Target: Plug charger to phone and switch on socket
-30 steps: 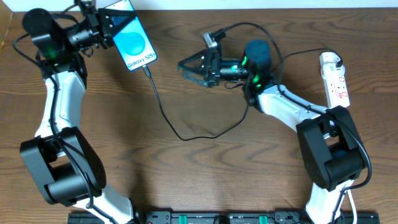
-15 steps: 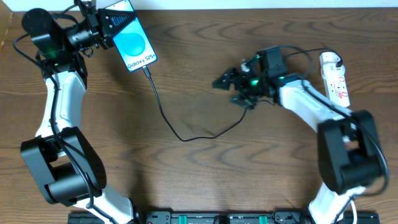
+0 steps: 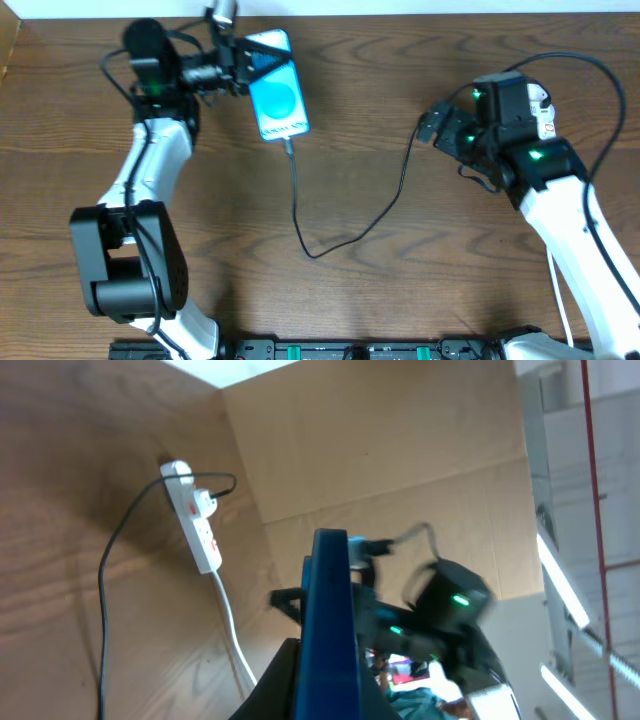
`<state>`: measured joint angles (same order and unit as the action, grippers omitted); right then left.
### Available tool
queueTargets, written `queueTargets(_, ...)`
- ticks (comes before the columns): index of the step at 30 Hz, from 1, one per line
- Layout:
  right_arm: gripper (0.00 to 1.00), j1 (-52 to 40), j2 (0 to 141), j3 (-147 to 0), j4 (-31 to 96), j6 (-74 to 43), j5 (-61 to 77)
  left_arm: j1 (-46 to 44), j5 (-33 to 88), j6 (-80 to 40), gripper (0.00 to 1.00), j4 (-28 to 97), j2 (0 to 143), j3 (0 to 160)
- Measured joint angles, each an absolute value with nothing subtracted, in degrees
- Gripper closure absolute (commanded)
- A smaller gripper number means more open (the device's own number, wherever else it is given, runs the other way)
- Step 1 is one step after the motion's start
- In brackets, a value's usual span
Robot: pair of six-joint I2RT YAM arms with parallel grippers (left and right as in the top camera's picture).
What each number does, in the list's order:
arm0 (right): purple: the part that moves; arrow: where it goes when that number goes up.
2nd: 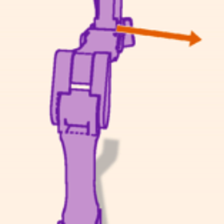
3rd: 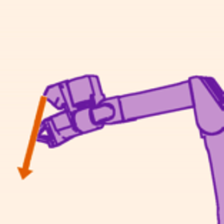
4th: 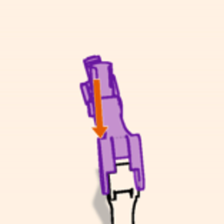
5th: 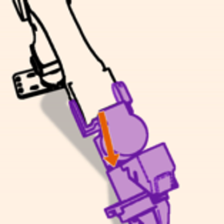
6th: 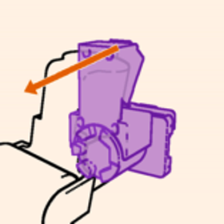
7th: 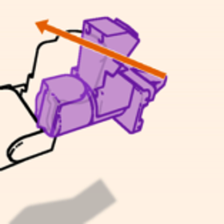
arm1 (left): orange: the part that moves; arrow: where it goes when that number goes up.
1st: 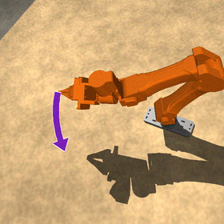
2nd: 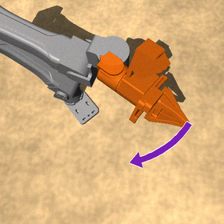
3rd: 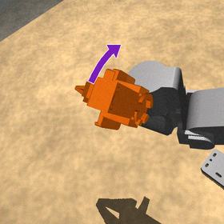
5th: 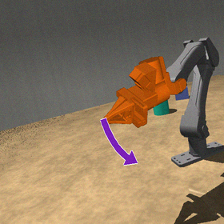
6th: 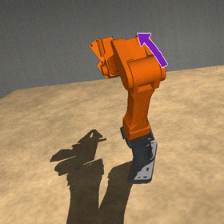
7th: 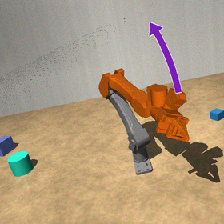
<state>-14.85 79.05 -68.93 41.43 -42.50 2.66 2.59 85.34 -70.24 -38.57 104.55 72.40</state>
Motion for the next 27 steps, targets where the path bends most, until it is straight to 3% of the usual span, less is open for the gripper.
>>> queueTargets(5, 0.01, -14.9, 74.3, -68.9, 42.7, -42.0, -0.8, -1.1, 78.9, -68.2, 0.93, -31.7, 104.6, 67.6)
queueTargets(17, 0.01, -14.9, 73.3, -68.9, 46.3, -40.7, -2.2, -8.7, 53.7, -39.4, 0.93, 13.8, 104.7, 65.5)
queueTargets(27, 0.01, -14.9, 73.3, -68.9, 47.9, -40.3, -2.3, -16.5, 44.4, -22.6, 0.92, 19.2, 104.7, 65.5)
